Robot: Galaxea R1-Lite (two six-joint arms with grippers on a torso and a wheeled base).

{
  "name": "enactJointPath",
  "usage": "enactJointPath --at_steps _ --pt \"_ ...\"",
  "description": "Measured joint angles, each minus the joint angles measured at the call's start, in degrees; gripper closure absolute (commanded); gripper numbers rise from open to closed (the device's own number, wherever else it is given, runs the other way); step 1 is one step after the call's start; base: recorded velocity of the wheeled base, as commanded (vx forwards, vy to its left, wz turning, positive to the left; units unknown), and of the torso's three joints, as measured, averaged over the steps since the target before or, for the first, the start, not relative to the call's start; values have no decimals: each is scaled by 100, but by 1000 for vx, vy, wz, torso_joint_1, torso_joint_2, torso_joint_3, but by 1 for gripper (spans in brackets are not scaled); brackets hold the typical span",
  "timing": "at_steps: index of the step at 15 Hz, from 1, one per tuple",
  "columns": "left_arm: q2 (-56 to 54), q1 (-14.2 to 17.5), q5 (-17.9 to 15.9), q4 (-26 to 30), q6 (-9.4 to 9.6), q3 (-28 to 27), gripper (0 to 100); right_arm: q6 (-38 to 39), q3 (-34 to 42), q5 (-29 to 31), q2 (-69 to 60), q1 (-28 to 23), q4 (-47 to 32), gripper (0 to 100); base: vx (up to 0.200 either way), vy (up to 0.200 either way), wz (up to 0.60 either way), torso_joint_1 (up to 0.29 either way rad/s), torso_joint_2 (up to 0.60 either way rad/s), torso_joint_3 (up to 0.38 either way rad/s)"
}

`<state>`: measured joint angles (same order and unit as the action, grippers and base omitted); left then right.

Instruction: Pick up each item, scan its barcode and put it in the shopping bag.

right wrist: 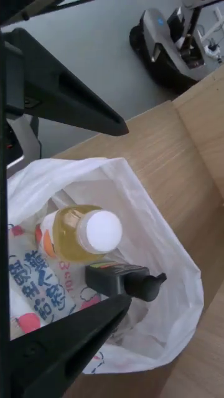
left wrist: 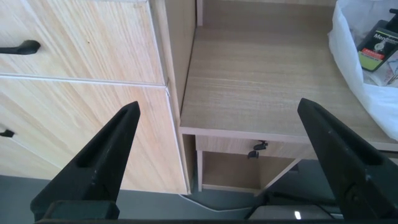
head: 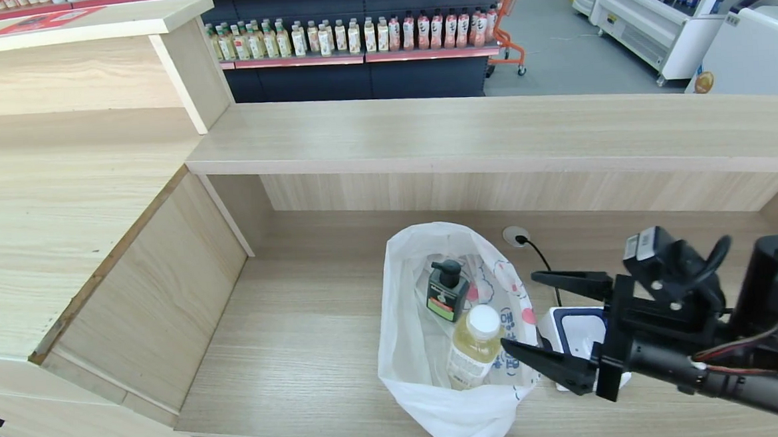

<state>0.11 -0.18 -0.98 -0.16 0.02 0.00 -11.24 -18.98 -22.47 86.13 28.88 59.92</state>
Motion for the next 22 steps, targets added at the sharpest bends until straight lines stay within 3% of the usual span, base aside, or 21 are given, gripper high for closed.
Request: enactJointPath --at_steps 4,6,9,14,19,22 --pt "0 0 0 0 -2 0 0 257 -393 978 -2127 -293 -3103 0 0 0 0 0 0 0" --pt "0 0 0 0 -2 0 0 377 -533 1651 -3032 -383 -4120 0 0 0 0 0 0 0" --pt "0 0 0 0 -2 0 0 427 -478 2799 -3990 -477 -4787 0 0 0 0 0 0 0" --pt "0 0 0 0 -2 0 0 440 316 3782 -5424 -606 -5448 0 0 0 0 0 0 0" --pt "0 0 2 0 -2 0 0 591 774 3841 -6121 -1078 -5543 0 0 0 0 0 0 0" --pt "0 -2 0 0 -2 0 0 664 964 2394 -6223 -1918 -5378 0 0 0 0 0 0 0"
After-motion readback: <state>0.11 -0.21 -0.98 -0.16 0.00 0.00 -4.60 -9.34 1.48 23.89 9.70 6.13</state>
